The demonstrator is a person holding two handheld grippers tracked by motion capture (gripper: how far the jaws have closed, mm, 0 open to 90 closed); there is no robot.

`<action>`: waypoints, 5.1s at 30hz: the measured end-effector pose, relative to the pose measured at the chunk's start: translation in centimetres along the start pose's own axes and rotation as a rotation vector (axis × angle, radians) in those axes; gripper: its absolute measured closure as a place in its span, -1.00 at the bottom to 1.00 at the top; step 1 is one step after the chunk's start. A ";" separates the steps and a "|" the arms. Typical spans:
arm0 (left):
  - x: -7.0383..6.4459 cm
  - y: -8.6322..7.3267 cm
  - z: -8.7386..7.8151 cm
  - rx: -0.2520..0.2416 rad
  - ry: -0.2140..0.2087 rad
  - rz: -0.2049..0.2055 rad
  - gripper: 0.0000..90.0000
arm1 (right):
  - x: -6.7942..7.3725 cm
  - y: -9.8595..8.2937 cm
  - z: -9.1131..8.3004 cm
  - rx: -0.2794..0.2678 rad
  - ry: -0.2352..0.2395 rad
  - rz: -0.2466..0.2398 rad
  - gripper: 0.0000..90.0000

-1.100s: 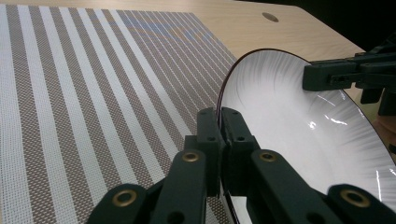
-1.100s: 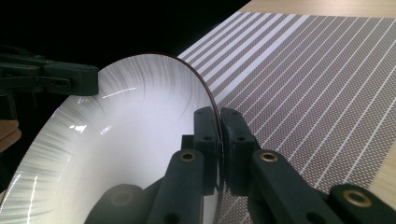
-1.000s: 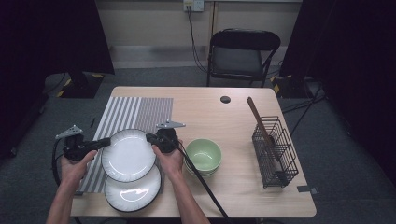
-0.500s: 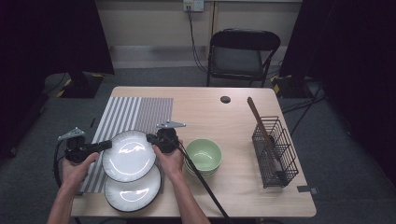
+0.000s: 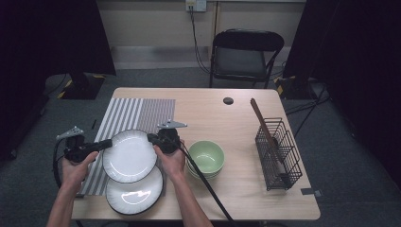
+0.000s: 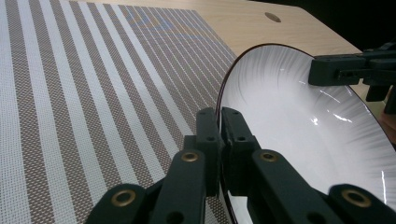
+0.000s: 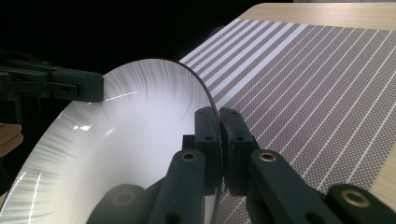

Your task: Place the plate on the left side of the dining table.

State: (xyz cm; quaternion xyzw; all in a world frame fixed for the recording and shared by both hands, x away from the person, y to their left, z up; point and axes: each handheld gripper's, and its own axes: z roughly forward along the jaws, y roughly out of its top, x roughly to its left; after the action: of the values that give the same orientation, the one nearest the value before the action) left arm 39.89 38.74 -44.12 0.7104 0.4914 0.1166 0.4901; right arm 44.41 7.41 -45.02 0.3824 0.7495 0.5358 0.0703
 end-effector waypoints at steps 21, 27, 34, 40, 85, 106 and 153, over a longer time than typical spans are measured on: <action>0.8 3.0 0.9 -0.011 0.018 0.038 0.93 | -0.8 2.2 0.8 -0.021 -0.028 -0.006 0.94; 1.4 3.3 1.7 -0.017 0.006 0.023 0.94 | -1.4 3.1 1.2 -0.003 -0.038 -0.011 0.93; 2.0 4.7 2.3 -0.017 0.002 0.037 0.94 | -2.0 4.0 1.7 0.001 -0.042 -0.009 0.93; 2.5 5.9 3.5 -0.008 0.000 0.039 0.93 | -2.8 4.8 2.0 -0.006 -0.065 -0.002 0.93; 5.4 3.7 9.8 0.115 0.039 -0.042 0.65 | -6.8 2.3 5.4 0.094 -0.175 0.097 0.80; 4.3 4.3 7.2 0.090 0.036 -0.058 0.17 | -5.5 2.1 4.5 0.083 -0.139 0.065 0.72; -5.0 0.0 0.0 -0.014 -0.045 0.185 0.12 | -3.5 7.2 -9.6 0.001 -0.072 -0.025 0.51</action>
State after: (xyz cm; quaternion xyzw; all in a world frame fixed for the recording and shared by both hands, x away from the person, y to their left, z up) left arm 37.46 34.70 -42.61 0.7517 0.4120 0.1488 0.4931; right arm 45.47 -1.13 -35.95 0.3920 0.7514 0.5205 0.1037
